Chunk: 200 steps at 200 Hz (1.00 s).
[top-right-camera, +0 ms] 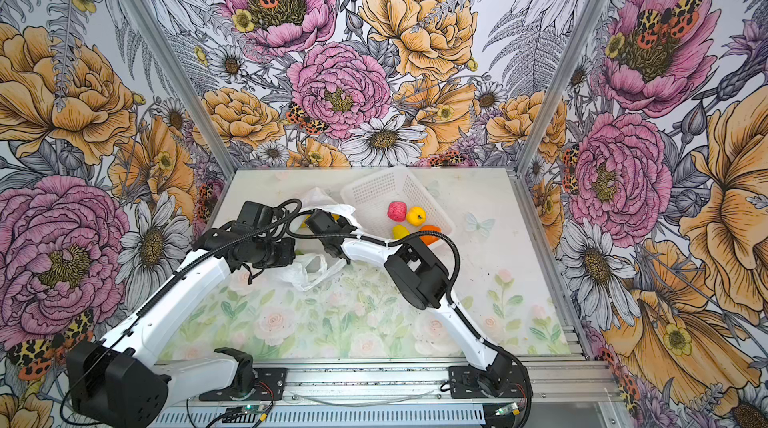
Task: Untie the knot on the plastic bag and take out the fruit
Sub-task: 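Reach deep into the bag and grasp the long yellow-orange fruit with the right gripper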
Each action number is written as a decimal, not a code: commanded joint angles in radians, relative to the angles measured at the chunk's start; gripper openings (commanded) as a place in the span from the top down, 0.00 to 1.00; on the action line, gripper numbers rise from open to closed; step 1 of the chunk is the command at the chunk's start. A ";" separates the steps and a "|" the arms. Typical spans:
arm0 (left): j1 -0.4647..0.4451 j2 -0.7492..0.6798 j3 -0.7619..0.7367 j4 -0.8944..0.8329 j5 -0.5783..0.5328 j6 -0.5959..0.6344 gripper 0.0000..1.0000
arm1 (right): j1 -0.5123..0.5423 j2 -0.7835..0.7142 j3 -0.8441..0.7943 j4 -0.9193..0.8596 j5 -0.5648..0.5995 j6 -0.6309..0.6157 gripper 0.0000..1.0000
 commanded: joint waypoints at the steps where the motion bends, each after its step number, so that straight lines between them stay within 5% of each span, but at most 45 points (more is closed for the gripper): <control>1: -0.008 -0.011 -0.004 0.014 -0.001 0.009 1.00 | -0.022 0.026 0.037 -0.064 -0.118 0.069 0.35; 79: -0.009 -0.008 -0.004 0.014 -0.003 0.010 1.00 | -0.110 0.065 0.095 -0.098 -0.379 0.213 0.31; 134: -0.007 -0.005 -0.005 0.014 -0.004 0.008 1.00 | -0.110 -0.012 0.030 -0.054 -0.376 0.244 0.71; 200: 0.001 0.002 -0.004 0.014 0.001 0.010 1.00 | -0.098 -0.328 -0.371 0.234 -0.501 0.273 0.80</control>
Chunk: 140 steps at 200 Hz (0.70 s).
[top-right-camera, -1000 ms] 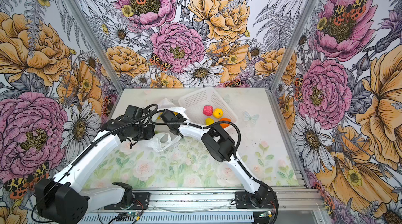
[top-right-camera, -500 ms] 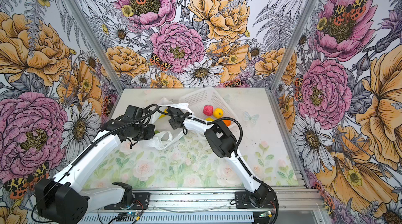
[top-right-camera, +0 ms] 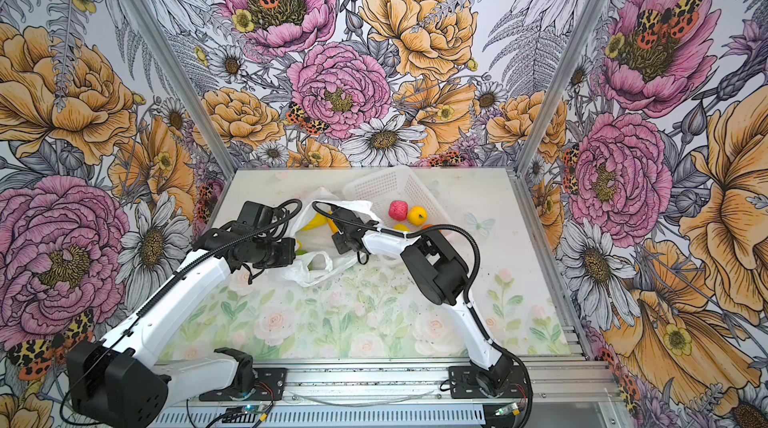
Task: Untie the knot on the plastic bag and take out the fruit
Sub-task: 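Reach deep into the bag and grasp the long yellow-orange fruit with the right gripper, then lift the long yellow-orange fruit out with the right gripper over the basket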
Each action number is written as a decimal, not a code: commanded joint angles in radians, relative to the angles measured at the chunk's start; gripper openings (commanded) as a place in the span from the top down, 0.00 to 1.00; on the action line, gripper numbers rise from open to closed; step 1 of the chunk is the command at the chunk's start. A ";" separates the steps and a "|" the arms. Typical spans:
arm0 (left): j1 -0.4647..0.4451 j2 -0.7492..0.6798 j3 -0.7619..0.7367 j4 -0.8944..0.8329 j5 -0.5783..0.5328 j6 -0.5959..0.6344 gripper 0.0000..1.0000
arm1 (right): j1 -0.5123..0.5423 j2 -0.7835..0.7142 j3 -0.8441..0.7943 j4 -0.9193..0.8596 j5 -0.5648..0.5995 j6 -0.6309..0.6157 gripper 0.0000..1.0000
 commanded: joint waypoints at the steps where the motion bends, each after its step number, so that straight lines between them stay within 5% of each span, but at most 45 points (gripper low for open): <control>1: 0.001 0.001 -0.004 0.015 0.000 0.010 1.00 | 0.007 -0.137 -0.076 0.166 -0.074 0.027 0.80; 54: -0.001 -0.004 -0.004 0.014 0.001 0.010 1.00 | 0.015 -0.267 -0.291 0.394 -0.317 0.124 0.78; 105: -0.003 -0.003 -0.004 0.015 -0.003 0.010 1.00 | 0.153 -0.294 -0.316 0.367 -0.245 0.015 0.79; 140: -0.003 -0.004 -0.004 0.015 -0.004 0.009 1.00 | 0.180 -0.462 -0.442 0.402 -0.208 -0.037 0.79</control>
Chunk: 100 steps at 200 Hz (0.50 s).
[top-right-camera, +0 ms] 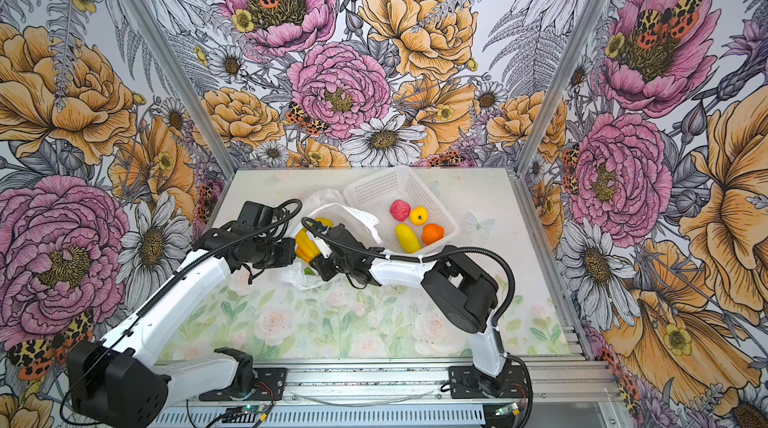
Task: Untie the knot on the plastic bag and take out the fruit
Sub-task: 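Lift the long yellow-orange fruit out with the right gripper over the basket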
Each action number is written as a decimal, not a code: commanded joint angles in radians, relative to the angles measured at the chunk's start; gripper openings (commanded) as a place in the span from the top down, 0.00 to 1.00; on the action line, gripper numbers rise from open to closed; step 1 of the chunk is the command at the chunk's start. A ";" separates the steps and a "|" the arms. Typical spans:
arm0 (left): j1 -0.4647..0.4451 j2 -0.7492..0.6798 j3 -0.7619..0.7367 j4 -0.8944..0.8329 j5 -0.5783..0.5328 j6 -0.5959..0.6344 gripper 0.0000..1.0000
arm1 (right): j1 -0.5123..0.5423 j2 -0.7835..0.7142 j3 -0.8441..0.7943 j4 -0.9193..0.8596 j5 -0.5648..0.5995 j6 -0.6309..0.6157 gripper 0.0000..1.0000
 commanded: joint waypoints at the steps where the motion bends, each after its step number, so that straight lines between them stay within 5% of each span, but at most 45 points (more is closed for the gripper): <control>1: -0.002 -0.004 -0.004 0.015 -0.004 0.009 1.00 | -0.002 -0.167 -0.073 0.066 0.041 -0.060 0.79; 100: 0.005 0.003 -0.004 0.015 -0.002 0.009 1.00 | 0.011 -0.655 -0.458 0.092 0.205 -0.219 0.83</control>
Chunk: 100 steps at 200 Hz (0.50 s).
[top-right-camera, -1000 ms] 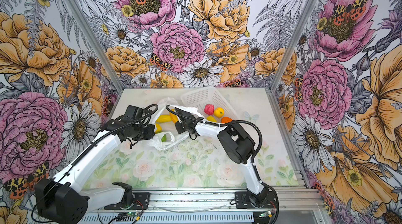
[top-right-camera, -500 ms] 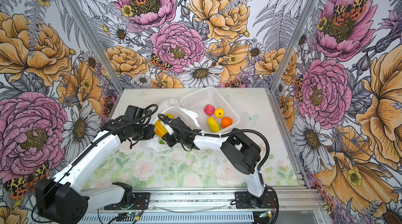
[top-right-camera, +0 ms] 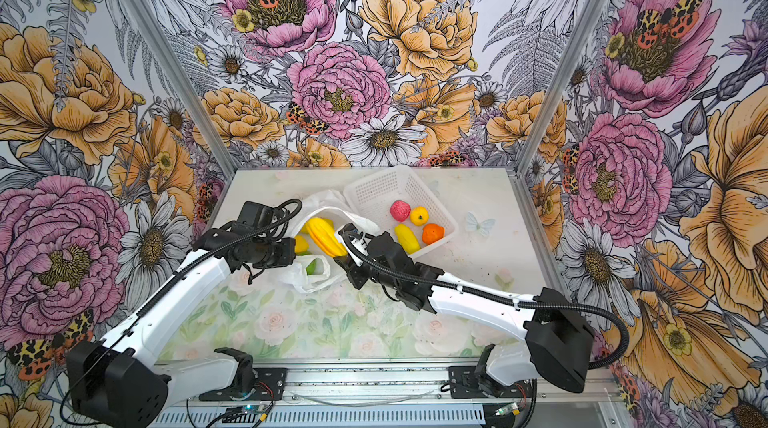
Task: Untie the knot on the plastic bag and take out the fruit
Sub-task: 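Lift the long yellow-orange fruit out with the right gripper over the basket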
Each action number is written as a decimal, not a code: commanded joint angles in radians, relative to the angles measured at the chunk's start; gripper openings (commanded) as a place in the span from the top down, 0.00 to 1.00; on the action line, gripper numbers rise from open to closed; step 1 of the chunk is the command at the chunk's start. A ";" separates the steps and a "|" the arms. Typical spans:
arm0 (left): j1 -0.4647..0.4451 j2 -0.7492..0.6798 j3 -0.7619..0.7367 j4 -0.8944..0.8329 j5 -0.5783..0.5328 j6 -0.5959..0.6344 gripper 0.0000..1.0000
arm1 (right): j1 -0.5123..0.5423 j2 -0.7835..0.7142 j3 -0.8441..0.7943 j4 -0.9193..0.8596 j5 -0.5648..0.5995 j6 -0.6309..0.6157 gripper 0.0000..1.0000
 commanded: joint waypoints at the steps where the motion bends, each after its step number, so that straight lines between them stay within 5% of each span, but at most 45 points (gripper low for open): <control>1: 0.005 0.002 -0.004 0.015 -0.003 0.009 1.00 | 0.004 -0.073 -0.069 0.051 0.064 -0.046 0.83; 56: 0.003 0.002 -0.004 0.015 -0.004 0.010 1.00 | -0.001 -0.263 -0.183 0.112 0.096 -0.046 0.84; 100: -0.002 -0.002 -0.004 0.015 -0.004 0.010 1.00 | -0.106 -0.416 -0.261 0.111 0.272 0.045 0.84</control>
